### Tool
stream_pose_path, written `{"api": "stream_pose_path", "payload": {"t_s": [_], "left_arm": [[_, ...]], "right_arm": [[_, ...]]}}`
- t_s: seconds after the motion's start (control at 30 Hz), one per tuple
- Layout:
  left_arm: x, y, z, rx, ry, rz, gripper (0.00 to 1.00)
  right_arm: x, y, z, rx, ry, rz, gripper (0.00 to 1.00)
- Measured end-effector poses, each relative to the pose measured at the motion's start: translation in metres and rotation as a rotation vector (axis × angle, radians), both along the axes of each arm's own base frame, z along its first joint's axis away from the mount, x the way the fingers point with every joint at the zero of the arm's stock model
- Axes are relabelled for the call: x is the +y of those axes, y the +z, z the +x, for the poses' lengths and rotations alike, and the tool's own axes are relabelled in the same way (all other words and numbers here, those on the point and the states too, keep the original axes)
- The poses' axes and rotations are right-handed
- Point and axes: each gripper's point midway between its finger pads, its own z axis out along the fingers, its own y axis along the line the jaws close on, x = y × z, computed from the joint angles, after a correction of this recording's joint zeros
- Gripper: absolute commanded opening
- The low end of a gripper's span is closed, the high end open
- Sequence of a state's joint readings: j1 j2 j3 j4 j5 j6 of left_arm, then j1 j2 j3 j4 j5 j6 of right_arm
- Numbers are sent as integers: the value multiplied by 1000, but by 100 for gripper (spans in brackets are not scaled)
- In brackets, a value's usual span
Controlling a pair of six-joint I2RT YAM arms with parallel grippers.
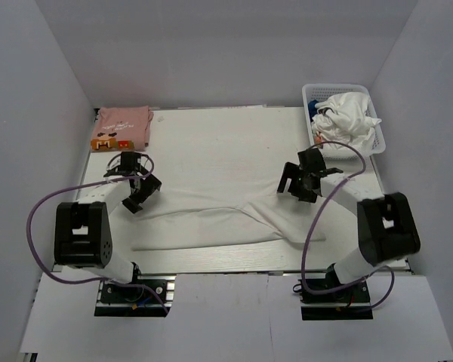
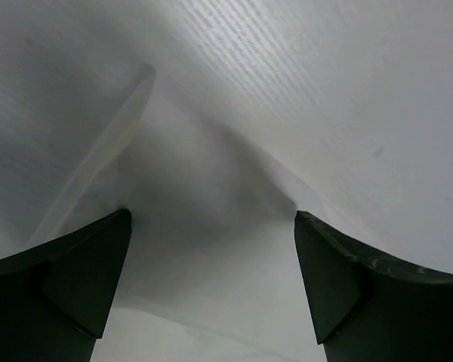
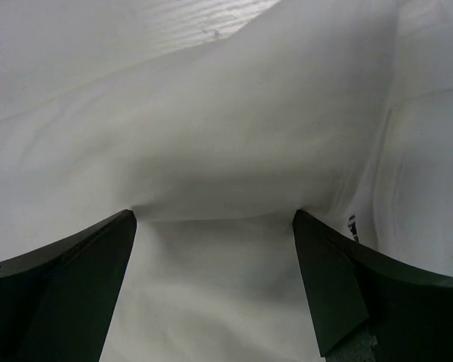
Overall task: Fold and stack the t-shirts
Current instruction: Rotate the tshirt 90 degrees
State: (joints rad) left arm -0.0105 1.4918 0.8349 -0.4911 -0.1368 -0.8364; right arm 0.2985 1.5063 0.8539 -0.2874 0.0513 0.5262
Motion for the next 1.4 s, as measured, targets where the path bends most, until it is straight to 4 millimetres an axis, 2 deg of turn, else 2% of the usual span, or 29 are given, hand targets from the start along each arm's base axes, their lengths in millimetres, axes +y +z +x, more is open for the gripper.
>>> {"api": "stream_pose_path", "payload": {"t_s": [0.03, 0.07, 0.2, 0.3, 0.47, 0.67, 0.77, 0.9, 0.97, 1.03, 1.13, 1.2, 1.27, 1.33, 1.4], "left_arm": [[1, -9, -1, 29, 3, 9, 100], [1, -9, 0, 28, 5, 9, 100], [11, -12, 0, 72, 53, 62, 100], [17, -15, -7, 109, 86, 90, 100], [14, -19, -32, 152, 89, 99, 100], [-18, -16, -61, 157, -6, 1, 100], [-44, -14, -78, 177, -111, -74, 100], [-77, -10, -111, 232, -281, -153, 100], [-83, -5, -122, 262, -336, -150, 100], [-82, 6, -125, 264, -365, -122, 100], [-85, 37, -107, 165, -397, -79, 100], [-87, 55, -94, 86, -414, -58, 100], [-91, 60, -89, 57, -433, -41, 100], [-97, 49, -88, 78, -466, -33, 100], [-103, 29, -93, 148, -499, -25, 97]], "right_arm": [[0, -12, 0, 30, -3, -6, 90], [-2, -22, 0, 51, -7, -17, 90], [5, -21, 28, 31, -43, 25, 90], [16, -18, 60, 32, -45, 42, 89], [51, -13, 150, -9, -12, 85, 89], [113, 1, 269, -200, 140, 223, 90], [133, 5, 294, -286, 222, 262, 90], [143, 12, 303, -351, 273, 264, 90], [147, 21, 305, -386, 304, 253, 90], [146, 32, 304, -411, 331, 218, 90], [140, 59, 296, -429, 343, 139, 90], [132, 79, 280, -423, 336, 98, 90], [127, 98, 257, -401, 335, 80, 90], [123, 103, 230, -358, 332, 72, 90], [122, 94, 204, -287, 327, 66, 90]]}}
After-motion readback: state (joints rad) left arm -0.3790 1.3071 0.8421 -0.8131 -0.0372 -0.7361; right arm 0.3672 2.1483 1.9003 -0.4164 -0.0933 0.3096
